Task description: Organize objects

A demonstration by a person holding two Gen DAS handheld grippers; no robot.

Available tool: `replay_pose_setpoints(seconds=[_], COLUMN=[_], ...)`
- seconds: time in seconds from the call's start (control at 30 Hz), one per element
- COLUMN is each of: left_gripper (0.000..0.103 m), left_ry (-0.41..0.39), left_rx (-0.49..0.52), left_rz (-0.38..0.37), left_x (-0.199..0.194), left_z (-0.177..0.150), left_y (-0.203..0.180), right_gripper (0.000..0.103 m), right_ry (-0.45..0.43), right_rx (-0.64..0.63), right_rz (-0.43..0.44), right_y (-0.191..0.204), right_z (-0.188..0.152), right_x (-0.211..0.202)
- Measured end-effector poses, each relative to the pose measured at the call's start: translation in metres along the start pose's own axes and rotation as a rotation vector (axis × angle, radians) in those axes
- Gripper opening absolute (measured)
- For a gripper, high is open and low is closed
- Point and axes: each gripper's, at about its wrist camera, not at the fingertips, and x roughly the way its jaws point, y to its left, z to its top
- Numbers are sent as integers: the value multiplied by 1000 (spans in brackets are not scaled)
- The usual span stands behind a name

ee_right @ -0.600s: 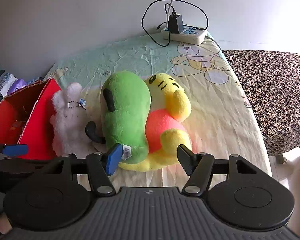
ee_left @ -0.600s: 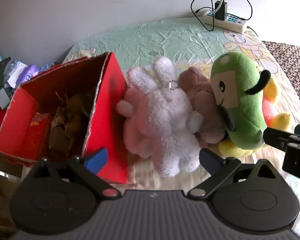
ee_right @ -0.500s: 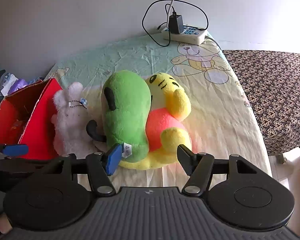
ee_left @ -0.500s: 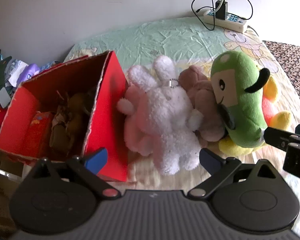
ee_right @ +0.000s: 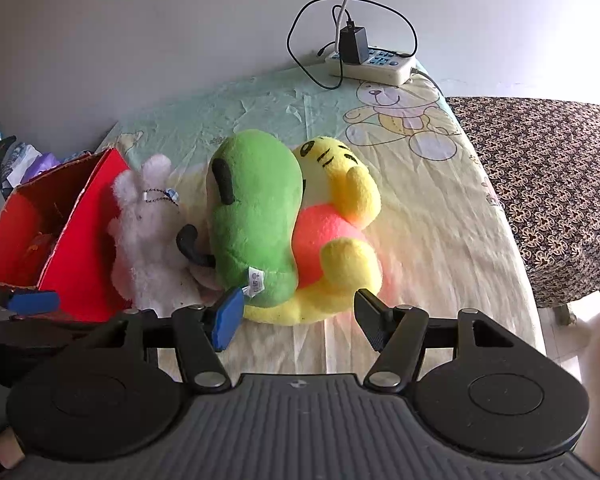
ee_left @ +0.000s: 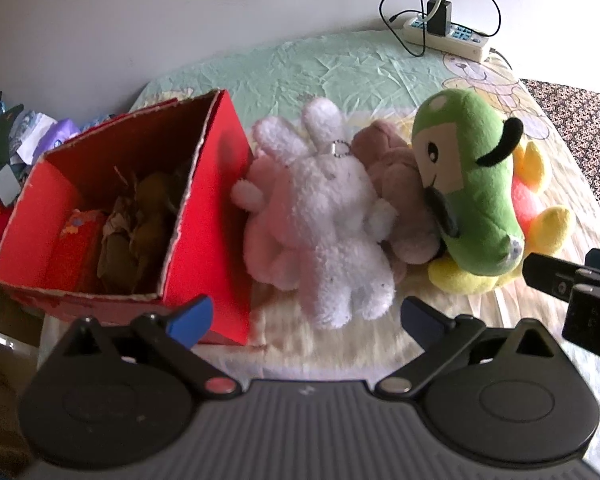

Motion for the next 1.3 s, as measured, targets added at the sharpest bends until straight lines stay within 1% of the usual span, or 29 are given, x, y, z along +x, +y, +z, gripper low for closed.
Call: replay_pose_setpoints(seconds=[0.17, 0.77, 1.3], left_gripper=[102, 103, 102], left_ry=[10, 14, 6], left_rx=[-6, 11, 22], left_rz=[-23, 6, -6], left_x=[0, 3, 8], left_z=[-1, 0, 7], left_y=[-1, -3, -1], right_gripper=[65, 65, 67], right_ry=[-1, 7, 3], right_rx=[-2, 31, 9], right_rz=[3, 10, -38], right_y=[0, 1, 7], right_z=[-1, 0, 9], right_x=[0, 3, 10])
